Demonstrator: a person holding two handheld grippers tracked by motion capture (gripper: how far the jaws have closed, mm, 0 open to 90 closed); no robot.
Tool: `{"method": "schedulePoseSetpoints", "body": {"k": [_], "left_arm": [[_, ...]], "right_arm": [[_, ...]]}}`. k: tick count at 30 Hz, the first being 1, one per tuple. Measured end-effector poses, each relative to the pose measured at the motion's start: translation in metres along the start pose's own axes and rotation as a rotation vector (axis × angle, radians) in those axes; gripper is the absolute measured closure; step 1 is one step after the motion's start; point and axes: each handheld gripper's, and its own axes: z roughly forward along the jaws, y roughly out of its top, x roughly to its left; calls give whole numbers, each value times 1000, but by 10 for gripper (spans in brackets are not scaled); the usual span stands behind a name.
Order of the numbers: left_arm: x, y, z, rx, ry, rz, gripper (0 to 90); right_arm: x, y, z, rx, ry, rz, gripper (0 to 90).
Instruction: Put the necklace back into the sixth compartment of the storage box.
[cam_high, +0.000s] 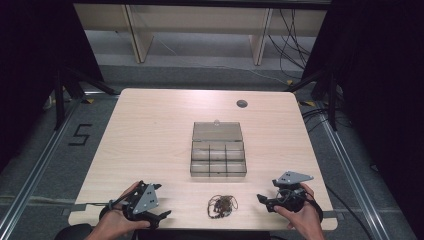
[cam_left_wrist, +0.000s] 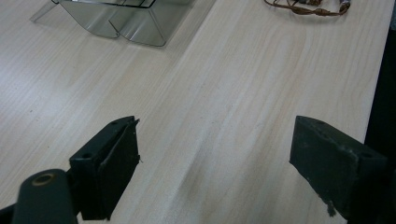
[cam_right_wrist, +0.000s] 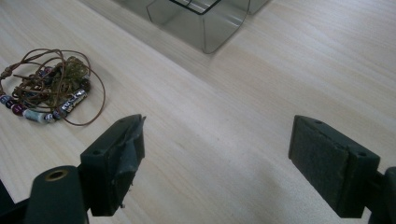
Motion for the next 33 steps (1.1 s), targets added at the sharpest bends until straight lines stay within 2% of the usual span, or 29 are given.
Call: {"method": "schedulePoseSetpoints", "body": {"k": [3, 4, 6, 7, 8, 9, 10, 11, 13, 14, 16, 17, 18, 19, 21, 22, 24, 26, 27, 29, 33], "left_arm": [[0, 0, 1, -13, 6, -1, 150], [0, 0, 1, -13, 6, -1, 150], [0, 0, 1, -13, 2, 0, 150], [0, 0, 1, -16, -11, -7, 150], [0, 0, 1, -16, -11, -7, 150], [-1, -1, 2, -27, 3, -7, 150], [-1, 0, 1, -21, 7, 1, 150], [0, 0, 1, -10, -7, -1, 150], [0, 0, 1, -12, -9, -1, 150], [0, 0, 1, -13, -11, -4, 150], [-1, 0, 1, -16, -6, -4, 150], [0, 0, 1, -14, -2, 1, 150], [-1, 0, 2, -21, -10, -7, 150], [-2, 0, 3, -31, 15, 2, 150], [-2, 0, 3, -30, 12, -5, 150], [-2, 0, 3, -30, 13, -6, 150], [-2, -1, 3, -30, 16, -7, 150], [-1, 0, 2, -32, -7, -9, 150], [-1, 0, 2, -29, -8, -7, 150], [-1, 0, 2, -30, -6, -7, 150], [-1, 0, 2, -25, 0, 3, 150]], "right_arm": [[1, 0, -1, 13, -1, 12, 192], [-1, 0, 0, -3, -3, -17, 192], [0, 2, -1, 0, -2, -20, 192], [1, 2, -1, 3, 4, -5, 193], [4, 3, -2, 13, 12, 32, 194], [1, 4, -2, 5, 9, -7, 195], [3, 5, -3, 19, 13, 7, 196], [3, 6, -2, 11, 13, -14, 200], [4, 7, -3, 20, 23, -2, 206], [3, 8, -3, 8, 18, -21, 208], [6, 10, -4, 29, 30, 0, 209], [7, 11, -2, 23, 29, 2, 212], [7, 12, -1, 20, 27, -9, 215], [8, 13, 0, 22, 31, -4, 216], [9, 15, 1, 43, 36, -32, 222], [13, 18, 1, 59, 48, -31, 230], [16, 21, 3, 50, 52, -38, 233], [19, 24, 4, 61, 57, -48, 235], [19, 25, 5, 50, 52, -76, 237], [21, 29, 5, 84, 60, -84, 243], [26, 34, 10, 76, 60, -106, 247]]}}
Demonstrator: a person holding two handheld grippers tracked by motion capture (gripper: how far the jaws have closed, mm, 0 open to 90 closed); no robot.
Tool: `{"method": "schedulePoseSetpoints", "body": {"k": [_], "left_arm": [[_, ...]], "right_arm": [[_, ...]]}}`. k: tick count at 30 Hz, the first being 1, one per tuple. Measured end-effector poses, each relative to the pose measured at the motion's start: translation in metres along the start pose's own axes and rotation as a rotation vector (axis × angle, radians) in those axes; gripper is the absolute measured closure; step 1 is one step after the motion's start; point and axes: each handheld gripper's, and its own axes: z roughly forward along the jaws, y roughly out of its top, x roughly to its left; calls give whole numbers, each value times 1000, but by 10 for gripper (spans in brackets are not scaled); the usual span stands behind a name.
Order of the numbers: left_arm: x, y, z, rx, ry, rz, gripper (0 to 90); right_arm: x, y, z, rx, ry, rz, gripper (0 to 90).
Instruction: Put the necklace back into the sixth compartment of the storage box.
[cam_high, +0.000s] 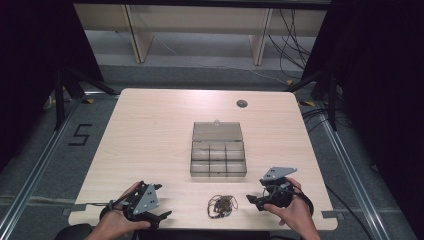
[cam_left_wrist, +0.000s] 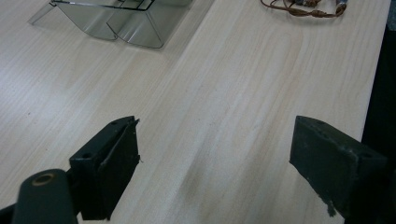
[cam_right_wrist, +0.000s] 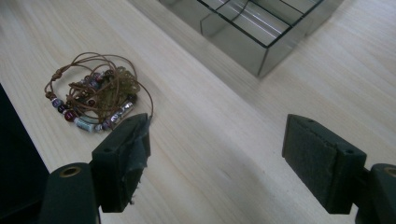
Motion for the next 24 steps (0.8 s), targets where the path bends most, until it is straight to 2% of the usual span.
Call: {"method": "schedulePoseSetpoints", "body": {"k": [2, 5, 8, 10, 11, 12, 13, 15, 17, 18, 19, 20, 22, 23, 24], "left_arm": [[0, 0, -1, 3, -1, 0, 150], [0, 0, 0, -10, -8, -15, 150], [1, 0, -1, -8, 4, -5, 150], [0, 0, -1, -3, 4, -4, 150], [0, 0, 0, -2, 1, -5, 150], [0, 0, 0, -3, 0, -5, 150], [0, 0, 0, -3, -1, -5, 150], [0, 0, -1, -2, 6, -5, 150], [0, 0, -1, -3, 2, -14, 150], [1, 0, -2, -5, 3, -15, 150], [1, 0, -1, -8, 9, -19, 150], [1, 0, -2, -13, 4, -12, 150], [1, 0, -2, -3, 3, -15, 150], [1, 0, -2, -5, 5, -16, 150], [0, 0, -1, -7, 7, -18, 150]], "right_arm": [[2, 3, 1, 20, 11, -12, 248], [5, 7, 3, 16, 16, -13, 249], [7, 10, 4, 43, 24, -24, 250], [8, 11, 4, 53, 24, -16, 250], [10, 12, 6, 55, 20, 6, 251], [10, 13, 8, 53, 14, -11, 252], [11, 17, 10, 78, 28, -25, 254], [12, 19, 13, 64, 34, -40, 256], [14, 23, 14, 95, 52, -27, 259], [14, 22, 17, 80, 46, -69, 261], [17, 26, 18, 105, 60, -28, 264], [16, 27, 19, 113, 50, -47, 265], [17, 27, 21, 109, 60, -41, 266], [19, 29, 22, 134, 64, -45, 269], [19, 29, 22, 134, 64, -45, 269]]}}
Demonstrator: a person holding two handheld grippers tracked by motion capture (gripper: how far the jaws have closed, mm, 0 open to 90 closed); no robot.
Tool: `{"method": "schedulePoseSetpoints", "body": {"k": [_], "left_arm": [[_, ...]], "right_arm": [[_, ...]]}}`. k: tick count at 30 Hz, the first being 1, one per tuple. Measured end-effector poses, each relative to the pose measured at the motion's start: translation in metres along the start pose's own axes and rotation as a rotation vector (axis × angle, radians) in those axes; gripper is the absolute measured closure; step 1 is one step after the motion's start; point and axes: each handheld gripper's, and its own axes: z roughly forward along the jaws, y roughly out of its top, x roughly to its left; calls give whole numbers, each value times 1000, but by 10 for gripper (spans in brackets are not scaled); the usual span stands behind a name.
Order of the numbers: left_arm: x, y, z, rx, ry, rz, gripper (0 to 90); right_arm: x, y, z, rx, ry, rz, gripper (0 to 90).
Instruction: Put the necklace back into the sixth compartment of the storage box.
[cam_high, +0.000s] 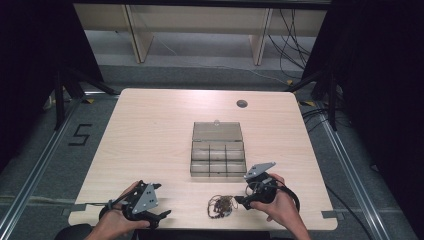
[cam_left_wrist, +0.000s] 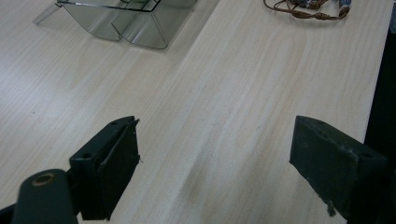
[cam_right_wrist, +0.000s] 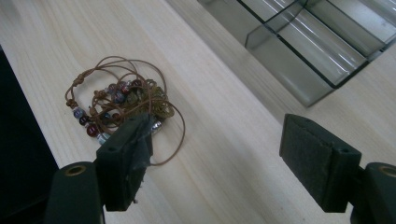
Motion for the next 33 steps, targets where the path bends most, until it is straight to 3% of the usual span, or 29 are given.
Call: {"method": "schedulePoseSetpoints", "body": {"k": [1, 4, 5, 7, 8, 9, 11, 13, 14, 21, 25, 33], "left_arm": [[0, 0, 0, 2, 1, 1, 150], [0, 0, 0, 1, 1, 1, 150], [0, 0, 0, 0, 3, 1, 150], [0, 0, 0, 1, -3, 1, 150], [0, 0, 0, 0, 2, 3, 150], [0, 0, 0, 0, 2, -1, 150], [1, 0, 0, 11, 0, 10, 150], [0, 0, -1, 0, -3, 6, 150], [0, 0, -1, 4, -2, 4, 150], [1, 0, -1, 24, 3, 15, 150], [0, -1, 0, -4, 4, -1, 150], [1, -1, 0, -1, 4, 6, 150]], "right_arm": [[0, 0, 3, -14, -12, -9, 272], [1, 4, 4, 13, 10, -7, 279], [1, 4, 7, -7, 9, -24, 281], [0, 8, 11, 12, 19, -50, 289], [0, 8, 11, 12, 19, -50, 289], [2, 8, 13, 22, 4, -17, 289], [2, 10, 15, 35, 16, -41, 293], [4, 12, 17, 57, 12, -28, 294], [4, 14, 21, 46, 36, -67, 301], [10, 18, 26, 71, 76, -93, 318], [13, 19, 29, 83, 86, -101, 347], [19, 22, 36, 108, 135, -122, 406]]}}
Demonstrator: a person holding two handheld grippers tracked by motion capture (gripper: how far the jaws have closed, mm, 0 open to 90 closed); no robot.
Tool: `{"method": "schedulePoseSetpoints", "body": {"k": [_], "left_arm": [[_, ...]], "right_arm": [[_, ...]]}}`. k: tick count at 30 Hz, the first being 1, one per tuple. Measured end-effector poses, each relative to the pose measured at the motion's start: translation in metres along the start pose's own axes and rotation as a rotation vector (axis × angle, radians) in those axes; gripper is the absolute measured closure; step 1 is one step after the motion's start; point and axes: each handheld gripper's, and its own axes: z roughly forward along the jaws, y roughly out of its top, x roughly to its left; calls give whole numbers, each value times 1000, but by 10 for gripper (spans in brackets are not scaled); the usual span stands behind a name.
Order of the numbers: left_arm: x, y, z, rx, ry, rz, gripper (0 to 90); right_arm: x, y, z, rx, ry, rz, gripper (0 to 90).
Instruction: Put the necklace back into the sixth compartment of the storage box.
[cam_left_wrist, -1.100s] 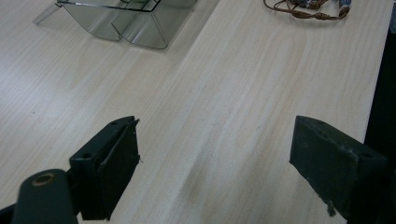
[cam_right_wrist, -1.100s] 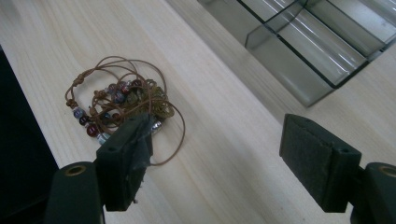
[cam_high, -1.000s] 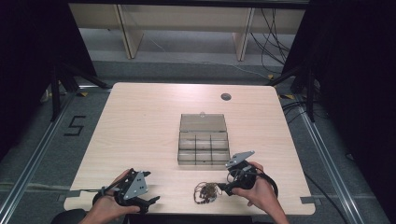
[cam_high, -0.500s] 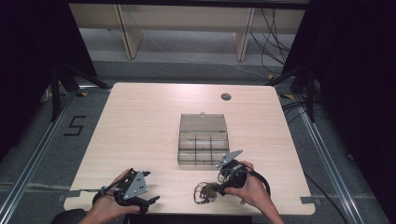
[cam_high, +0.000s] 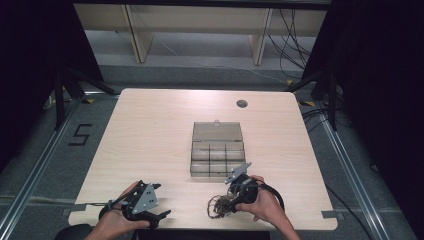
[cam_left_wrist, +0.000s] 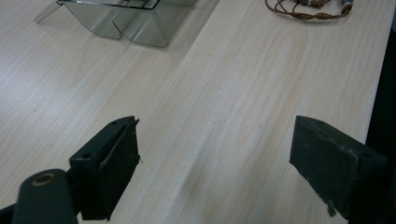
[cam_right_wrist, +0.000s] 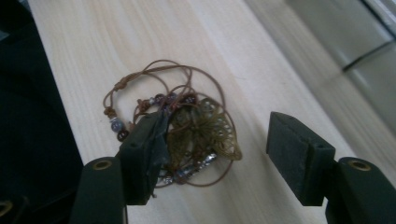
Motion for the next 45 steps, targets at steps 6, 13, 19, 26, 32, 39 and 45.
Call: {"method": "schedulePoseSetpoints", "body": {"k": [6, 13, 19, 26, 32, 39, 45], "left_arm": [[-1, 0, 0, -3, -5, -7, 150], [-1, 0, 0, 4, 4, -4, 150], [-1, 0, 0, -2, 1, -1, 150], [-1, 0, -1, 7, 3, 0, 150], [-1, 0, 0, 1, 3, -2, 150], [0, 0, 0, 21, 8, 11, 150], [-1, 0, -1, 16, -1, 4, 150]], "right_arm": [[0, 2, 4, 29, 22, 12, 465], [0, 4, 6, 42, 44, 25, 638], [4, 11, 2, 43, 68, -33, 853], [11, 20, -11, 54, 59, -91, 868], [11, 29, -28, 41, 35, -123, 869], [11, 34, -44, 38, 4, -114, 869], [9, 40, -51, 35, -7, -141, 869]]}}
